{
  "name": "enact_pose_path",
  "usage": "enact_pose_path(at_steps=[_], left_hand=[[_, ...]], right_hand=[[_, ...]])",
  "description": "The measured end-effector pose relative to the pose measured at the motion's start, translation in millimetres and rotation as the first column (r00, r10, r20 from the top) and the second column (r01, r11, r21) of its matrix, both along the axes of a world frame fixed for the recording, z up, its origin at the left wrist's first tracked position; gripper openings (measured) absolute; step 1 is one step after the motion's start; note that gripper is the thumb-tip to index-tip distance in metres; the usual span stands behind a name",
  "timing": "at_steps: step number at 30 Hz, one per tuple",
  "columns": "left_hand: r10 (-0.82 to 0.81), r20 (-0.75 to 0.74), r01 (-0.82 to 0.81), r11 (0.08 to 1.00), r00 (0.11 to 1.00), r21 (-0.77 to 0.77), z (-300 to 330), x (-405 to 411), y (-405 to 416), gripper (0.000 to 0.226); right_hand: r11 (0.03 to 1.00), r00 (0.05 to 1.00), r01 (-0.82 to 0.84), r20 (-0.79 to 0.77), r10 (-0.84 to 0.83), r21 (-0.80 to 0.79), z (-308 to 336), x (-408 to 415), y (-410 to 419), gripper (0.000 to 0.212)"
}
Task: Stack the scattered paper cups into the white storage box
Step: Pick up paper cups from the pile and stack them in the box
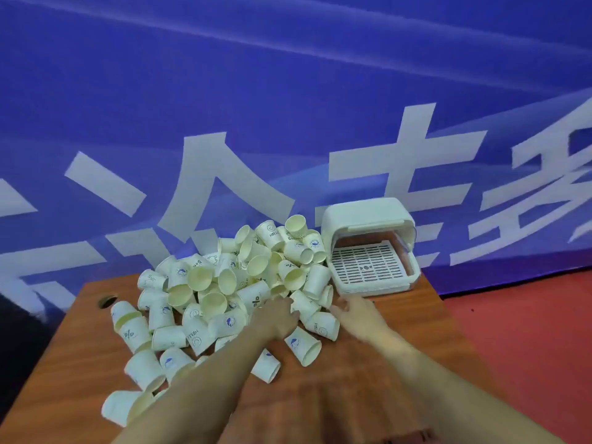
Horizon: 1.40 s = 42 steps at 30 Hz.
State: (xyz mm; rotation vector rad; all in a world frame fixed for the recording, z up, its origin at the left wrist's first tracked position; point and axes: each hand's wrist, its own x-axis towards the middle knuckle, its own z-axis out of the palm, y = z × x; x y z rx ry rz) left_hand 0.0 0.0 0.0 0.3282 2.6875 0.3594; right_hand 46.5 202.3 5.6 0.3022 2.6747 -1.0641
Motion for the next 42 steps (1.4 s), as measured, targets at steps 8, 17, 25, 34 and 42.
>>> enact_pose_path(at_steps=[8, 17, 25, 34, 42], left_hand=[[-0.087, -0.14, 0.069, 0.989, 0.986, -0.131, -54, -35, 3, 0.042], [-0.331, -0.187, 0.231, 0.88, 0.925, -0.416, -59, -90, 11, 0.037], [-0.523, -0.029, 0.394, 0.675, 0.852, -0.624, -44, -120, 25, 0.03], [-0.576, 0.041, 0.436, 0.569, 0.816, -0.697, -50, -134, 33, 0.033], [-0.378, -0.149, 0.226, 0.778, 0.914, -0.586, -28, -107, 46, 0.023]], right_hand=[[0.97, 0.955, 0.232, 0.206, -0.213, -0.076, -77, -11, -6, 0.028], [0.918, 0.871, 0.394, 0.335, -0.358, -0.042, -122, -42, -10, 0.036], [0.904, 0.873, 0.417, 0.317, -0.371, -0.09, -134, -57, -11, 0.011], [0.975, 0.956, 0.203, 0.236, -0.176, -0.095, -133, -65, 18, 0.024], [0.996, 0.998, -0.057, -0.004, 0.057, -0.072, -91, -70, 69, 0.036]])
